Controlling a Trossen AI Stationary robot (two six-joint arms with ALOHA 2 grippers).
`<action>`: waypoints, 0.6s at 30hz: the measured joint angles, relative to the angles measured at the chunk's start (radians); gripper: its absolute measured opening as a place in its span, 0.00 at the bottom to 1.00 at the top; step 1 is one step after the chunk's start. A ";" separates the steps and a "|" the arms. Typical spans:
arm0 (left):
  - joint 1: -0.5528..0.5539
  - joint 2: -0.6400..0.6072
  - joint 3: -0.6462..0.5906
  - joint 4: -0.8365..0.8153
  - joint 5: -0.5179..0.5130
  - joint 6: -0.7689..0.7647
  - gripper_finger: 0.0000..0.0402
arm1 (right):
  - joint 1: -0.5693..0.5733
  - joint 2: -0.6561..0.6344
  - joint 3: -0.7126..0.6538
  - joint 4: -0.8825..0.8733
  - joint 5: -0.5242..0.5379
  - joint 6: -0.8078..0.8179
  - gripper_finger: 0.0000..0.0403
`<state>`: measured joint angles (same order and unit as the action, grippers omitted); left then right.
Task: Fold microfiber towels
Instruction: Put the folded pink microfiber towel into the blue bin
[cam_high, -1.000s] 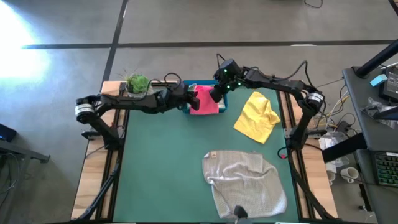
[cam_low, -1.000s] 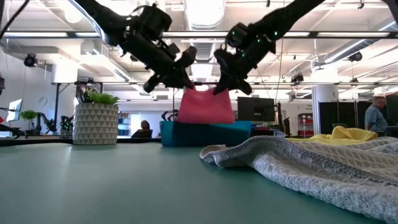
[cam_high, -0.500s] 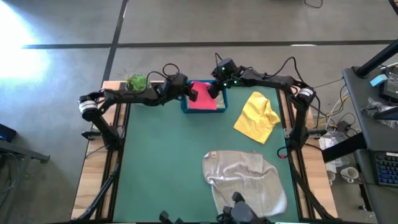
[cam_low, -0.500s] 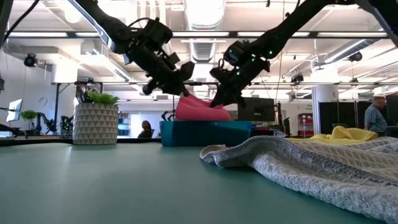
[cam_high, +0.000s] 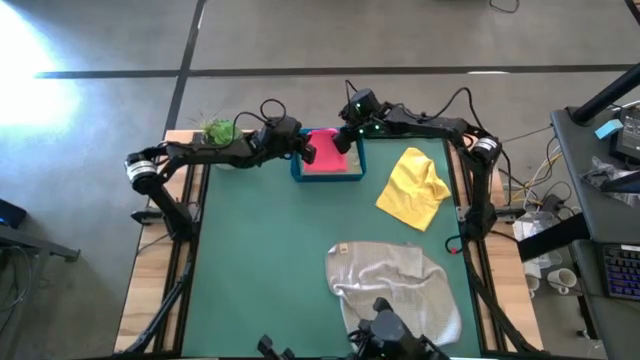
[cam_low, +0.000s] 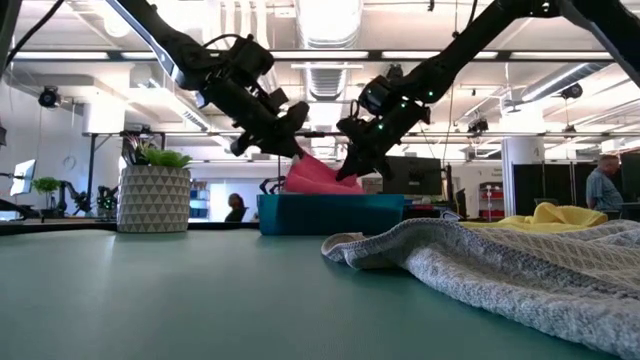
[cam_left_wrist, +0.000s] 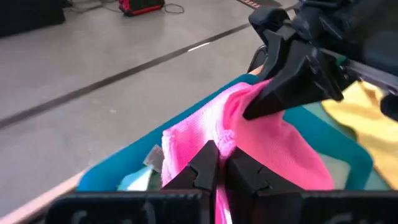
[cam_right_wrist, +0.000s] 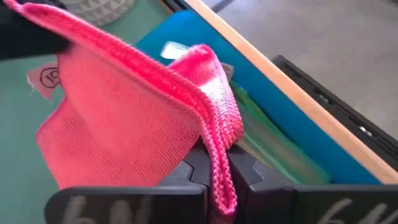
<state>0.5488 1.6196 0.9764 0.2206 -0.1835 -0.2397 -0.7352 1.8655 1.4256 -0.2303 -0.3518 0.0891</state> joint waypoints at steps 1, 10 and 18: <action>0.000 0.000 0.000 -0.002 -0.006 0.014 0.02 | -0.002 0.006 0.011 -0.015 0.010 -0.004 0.02; 0.007 -0.009 0.019 0.001 -0.008 0.038 0.24 | -0.002 0.116 0.162 -0.262 0.018 -0.083 0.02; 0.009 -0.036 0.024 0.004 -0.008 0.147 0.38 | 0.001 0.147 0.258 -0.343 0.012 -0.098 0.02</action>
<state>0.5575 1.5840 1.0008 0.2243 -0.1913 -0.0932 -0.7338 2.0121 1.6840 -0.5731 -0.3393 -0.0092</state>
